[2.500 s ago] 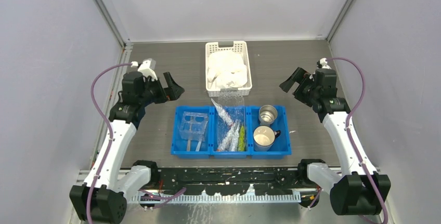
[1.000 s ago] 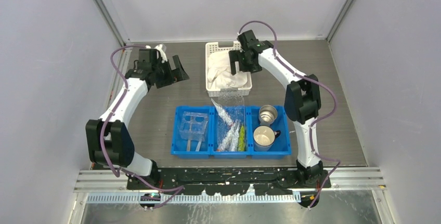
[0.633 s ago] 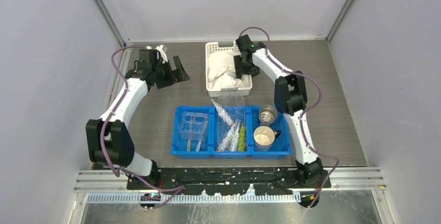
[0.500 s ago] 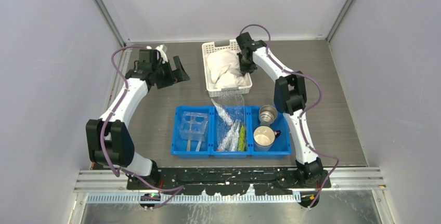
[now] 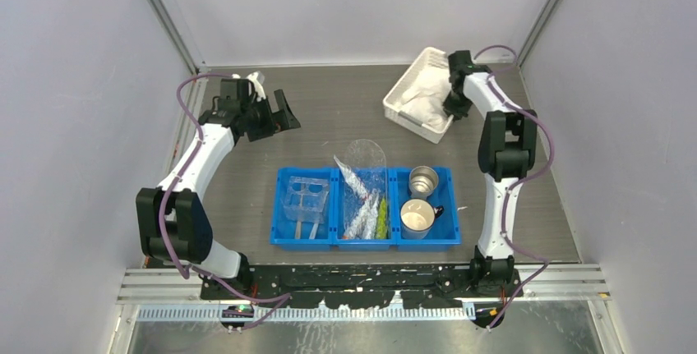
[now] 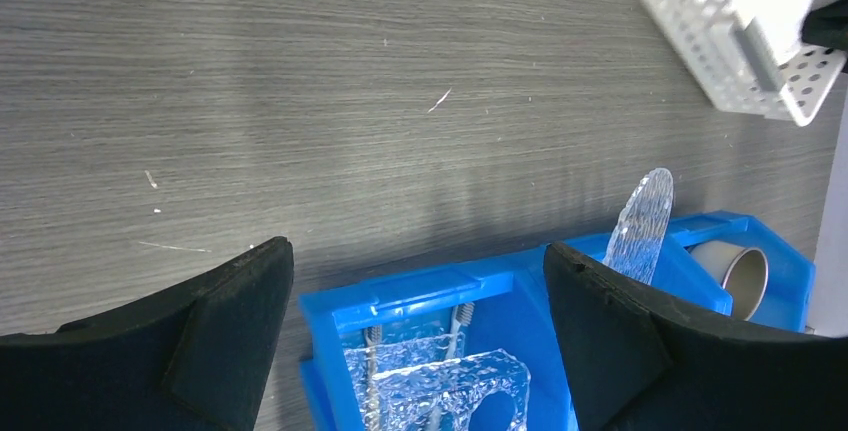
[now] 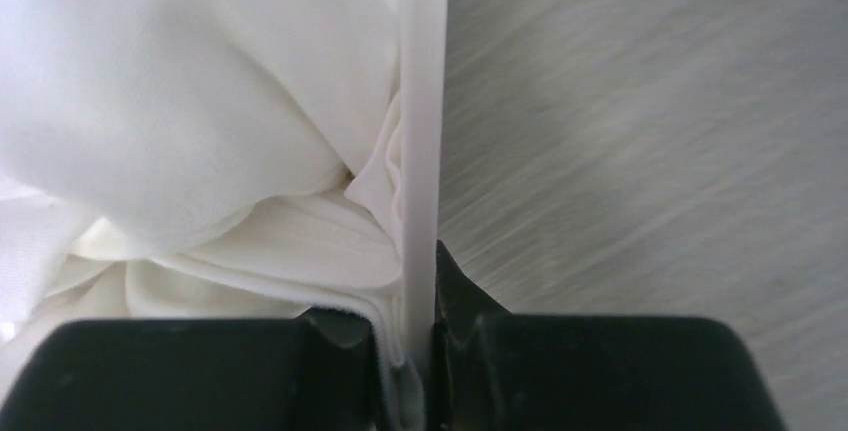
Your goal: Prepare toiletry sets of a toothbrush and toothpaste on the tray
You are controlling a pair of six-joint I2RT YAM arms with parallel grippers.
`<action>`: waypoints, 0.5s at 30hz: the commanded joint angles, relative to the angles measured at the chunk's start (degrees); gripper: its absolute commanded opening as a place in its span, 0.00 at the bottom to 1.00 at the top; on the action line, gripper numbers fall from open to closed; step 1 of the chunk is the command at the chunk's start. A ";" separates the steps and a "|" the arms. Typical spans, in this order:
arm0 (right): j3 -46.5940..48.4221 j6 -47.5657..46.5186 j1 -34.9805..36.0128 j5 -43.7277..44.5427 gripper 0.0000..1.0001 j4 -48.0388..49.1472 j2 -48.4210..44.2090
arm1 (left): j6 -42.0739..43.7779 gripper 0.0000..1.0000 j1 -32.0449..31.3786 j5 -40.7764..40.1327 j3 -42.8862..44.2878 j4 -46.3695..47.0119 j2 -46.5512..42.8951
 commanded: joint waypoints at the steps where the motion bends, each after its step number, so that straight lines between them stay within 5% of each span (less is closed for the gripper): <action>1: 1.41 17.19 -1.60 16.31 0.00 -2.60 -4.03 | 0.59 0.96 -0.20 1.55 -0.49 1.21 0.01; 8: 8.73 37.80 -3.78 22.04 0.01 -7.82 1.08 | 0.49 0.96 -0.20 2.47 -0.54 1.15 0.00; 15: 17.09 46.06 -8.88 18.46 0.00 -6.65 8.28 | 0.59 0.96 -0.20 3.14 -0.72 0.87 -0.98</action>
